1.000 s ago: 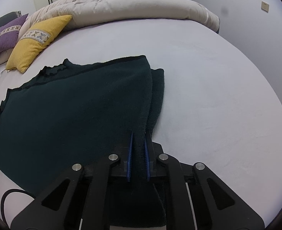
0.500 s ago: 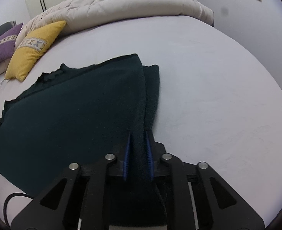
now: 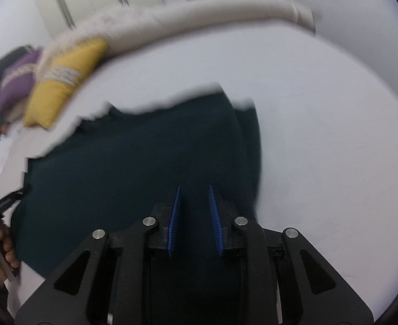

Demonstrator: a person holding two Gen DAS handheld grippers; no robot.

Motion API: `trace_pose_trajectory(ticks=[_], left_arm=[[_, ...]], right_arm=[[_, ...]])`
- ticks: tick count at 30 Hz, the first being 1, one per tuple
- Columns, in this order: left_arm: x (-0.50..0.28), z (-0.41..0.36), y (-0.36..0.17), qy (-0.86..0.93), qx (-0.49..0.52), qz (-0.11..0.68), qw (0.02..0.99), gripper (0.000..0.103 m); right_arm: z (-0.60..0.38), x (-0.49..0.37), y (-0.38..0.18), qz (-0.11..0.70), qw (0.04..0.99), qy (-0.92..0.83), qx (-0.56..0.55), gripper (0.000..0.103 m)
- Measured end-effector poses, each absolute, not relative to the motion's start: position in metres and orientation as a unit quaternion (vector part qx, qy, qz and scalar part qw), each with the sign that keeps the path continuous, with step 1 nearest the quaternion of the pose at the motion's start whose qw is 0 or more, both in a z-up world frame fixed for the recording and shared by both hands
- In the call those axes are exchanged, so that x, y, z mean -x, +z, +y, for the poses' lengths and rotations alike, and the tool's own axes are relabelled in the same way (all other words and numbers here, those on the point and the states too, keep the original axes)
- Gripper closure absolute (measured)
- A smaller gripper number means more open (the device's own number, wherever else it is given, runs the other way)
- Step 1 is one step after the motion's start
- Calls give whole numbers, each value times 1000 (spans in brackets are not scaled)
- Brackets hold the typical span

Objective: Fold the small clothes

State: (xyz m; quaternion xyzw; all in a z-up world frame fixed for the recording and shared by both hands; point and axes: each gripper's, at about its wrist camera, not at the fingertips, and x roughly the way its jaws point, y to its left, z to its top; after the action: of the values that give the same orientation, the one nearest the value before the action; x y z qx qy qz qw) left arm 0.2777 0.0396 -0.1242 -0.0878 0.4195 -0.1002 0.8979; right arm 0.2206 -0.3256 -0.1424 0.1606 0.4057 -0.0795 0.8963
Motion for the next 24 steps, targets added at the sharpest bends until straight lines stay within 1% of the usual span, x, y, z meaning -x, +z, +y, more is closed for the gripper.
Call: trace_pose_trajectory(ticks=[3,7,8,9,10,13,15,17,18,19,21,24], left_arm=[[-281,41,-122,-110,91,424,894,57],[-274,59,-119,-136,132,417,889,58],[-268,65,-119,-134,133,415,890,58],[-261,70,-117,-119,126,416,893,55],[-251,79,-116,-102,128,417,894,52],[-226,114,-114,-86,185,407,890,44],[-212,129,-114,-78,210,405,886,39],[-198,136,-113,-82,227,407,881,38],[-191,135,-110,-86,226,403,883,38],[-186,134,-106,-89,222,399,885,38],[-177,124,-95,-104,209,390,891,36],[-173,102,-85,-142,201,391,887,35]], right_arm=[[-343,-207,-148,365,906,-58,-208,86],[-353,-188,-141,353,905,-73,-225,85],[-355,-180,-135,352,905,-90,-222,84],[-356,-176,-133,351,905,-102,-220,83],[-358,-172,-130,353,902,-120,-217,80],[-359,-152,-119,344,900,-107,-246,80],[-343,-147,-111,344,903,-83,-245,75],[-328,-145,-105,343,907,-58,-239,57],[-319,-144,-102,338,909,-52,-236,55],[-314,-144,-100,333,911,-50,-236,52],[-310,-142,-100,331,910,-51,-246,52],[-324,-134,-103,326,901,-73,-276,52]])
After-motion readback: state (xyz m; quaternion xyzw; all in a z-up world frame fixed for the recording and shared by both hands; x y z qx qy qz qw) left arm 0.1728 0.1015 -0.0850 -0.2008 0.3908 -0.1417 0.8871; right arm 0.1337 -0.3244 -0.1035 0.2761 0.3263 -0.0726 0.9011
